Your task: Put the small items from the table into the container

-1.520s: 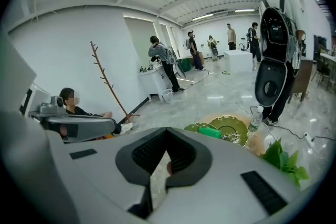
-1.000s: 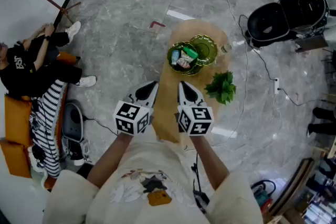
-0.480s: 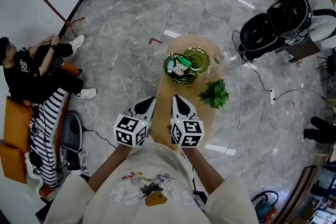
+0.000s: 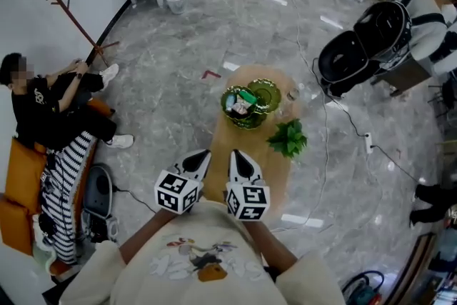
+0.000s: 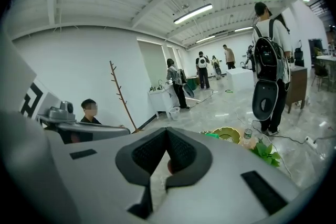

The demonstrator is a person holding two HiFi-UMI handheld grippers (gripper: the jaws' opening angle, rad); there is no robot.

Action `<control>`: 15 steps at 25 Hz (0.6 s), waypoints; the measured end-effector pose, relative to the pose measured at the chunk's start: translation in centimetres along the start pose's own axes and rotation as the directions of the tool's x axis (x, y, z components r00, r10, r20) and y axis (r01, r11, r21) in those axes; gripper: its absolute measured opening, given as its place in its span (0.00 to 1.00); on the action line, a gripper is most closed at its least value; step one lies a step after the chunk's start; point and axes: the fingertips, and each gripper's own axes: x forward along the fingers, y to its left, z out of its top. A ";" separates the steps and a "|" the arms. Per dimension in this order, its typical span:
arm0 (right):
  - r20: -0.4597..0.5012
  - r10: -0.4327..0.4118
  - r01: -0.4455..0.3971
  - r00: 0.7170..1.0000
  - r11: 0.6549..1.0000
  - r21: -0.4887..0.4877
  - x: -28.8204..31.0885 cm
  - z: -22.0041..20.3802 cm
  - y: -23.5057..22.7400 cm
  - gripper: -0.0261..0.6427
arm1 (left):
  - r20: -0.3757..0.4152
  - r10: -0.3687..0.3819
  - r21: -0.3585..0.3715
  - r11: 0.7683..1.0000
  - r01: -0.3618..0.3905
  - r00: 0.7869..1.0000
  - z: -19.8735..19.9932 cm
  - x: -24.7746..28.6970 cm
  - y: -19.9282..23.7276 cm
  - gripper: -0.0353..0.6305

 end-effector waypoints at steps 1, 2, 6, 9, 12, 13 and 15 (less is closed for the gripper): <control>0.005 -0.003 0.003 1.000 1.000 -0.015 -0.5 0.0 0.2 0.05 | -0.002 0.001 0.004 1.000 -0.001 1.000 0.0 -0.3 -0.3 0.07; 0.010 -0.009 0.009 1.000 1.000 -0.028 -1.0 0.0 0.4 0.05 | -0.004 0.002 0.008 1.000 -0.001 1.000 0.0 -0.7 -0.5 0.07; 0.007 -0.021 0.021 1.000 0.999 -0.030 -1.9 -0.8 1.1 0.05 | 0.002 0.005 0.019 1.000 -0.005 1.000 -0.7 -1.4 -1.3 0.07; -0.003 -0.003 0.003 1.000 0.999 -0.042 -1.9 -1.2 1.2 0.05 | 0.008 0.003 0.030 1.000 -0.004 1.000 -1.3 -1.2 -1.6 0.07; -0.002 0.015 -0.015 1.000 0.998 -0.061 -2.0 -1.0 1.4 0.05 | 0.017 0.013 0.038 0.999 -0.014 1.000 -1.4 -1.1 -1.7 0.07; -0.002 0.016 -0.016 1.000 0.998 -0.063 -2.2 -1.0 1.4 0.05 | 0.016 0.015 0.038 0.999 -0.016 1.000 -1.5 -1.2 -1.9 0.07; -0.004 0.017 -0.018 1.000 0.998 -0.064 -2.7 -1.1 1.4 0.05 | 0.012 0.019 0.033 0.999 -0.019 1.000 -1.9 -1.3 -2.2 0.07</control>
